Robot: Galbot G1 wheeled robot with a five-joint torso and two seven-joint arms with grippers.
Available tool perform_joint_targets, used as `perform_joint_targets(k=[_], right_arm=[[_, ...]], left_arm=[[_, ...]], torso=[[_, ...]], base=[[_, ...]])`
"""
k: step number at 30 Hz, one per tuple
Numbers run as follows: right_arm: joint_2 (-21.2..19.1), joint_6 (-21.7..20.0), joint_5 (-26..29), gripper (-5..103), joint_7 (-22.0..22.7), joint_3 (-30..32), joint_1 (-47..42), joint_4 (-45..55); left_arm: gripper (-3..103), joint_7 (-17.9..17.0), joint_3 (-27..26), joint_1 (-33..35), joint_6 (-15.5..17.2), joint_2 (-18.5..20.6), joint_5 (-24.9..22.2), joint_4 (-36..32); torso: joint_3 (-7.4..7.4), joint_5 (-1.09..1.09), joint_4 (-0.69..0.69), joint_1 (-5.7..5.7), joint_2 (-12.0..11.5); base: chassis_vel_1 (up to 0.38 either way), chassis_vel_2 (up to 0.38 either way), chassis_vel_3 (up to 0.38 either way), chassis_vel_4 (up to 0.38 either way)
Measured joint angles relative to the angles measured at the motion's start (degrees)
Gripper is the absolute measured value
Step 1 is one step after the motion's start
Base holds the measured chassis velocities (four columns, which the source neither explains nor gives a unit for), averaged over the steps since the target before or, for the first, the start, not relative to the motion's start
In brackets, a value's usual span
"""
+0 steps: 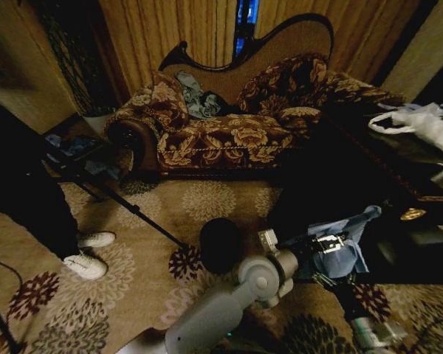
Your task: Place a garbage bag over the trash bin.
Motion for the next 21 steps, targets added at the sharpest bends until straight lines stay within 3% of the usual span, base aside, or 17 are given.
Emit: perform_joint_targets(k=[16,21], right_arm=[[0.01,-0.16,1.69,100,-1.5,-0.16,-0.23,0.88],[0.44,1.09,2.89,100,-2.06,-0.25,-1.88,1.86]], left_arm=[[101,-0.37,0.28,-0.94,0.78,-0.51,-0.76,1.07],[96,-0.43,0.3,-0.78,0.81,-0.42,-0.78,1.14]], torso=[[0.0,0.0,0.0,0.0,0.0],[0.0,0.0,0.0,0.0,0.0]], base=[[0.0,0.0,0.0,0.0],[0.0,0.0,0.0,0.0]])
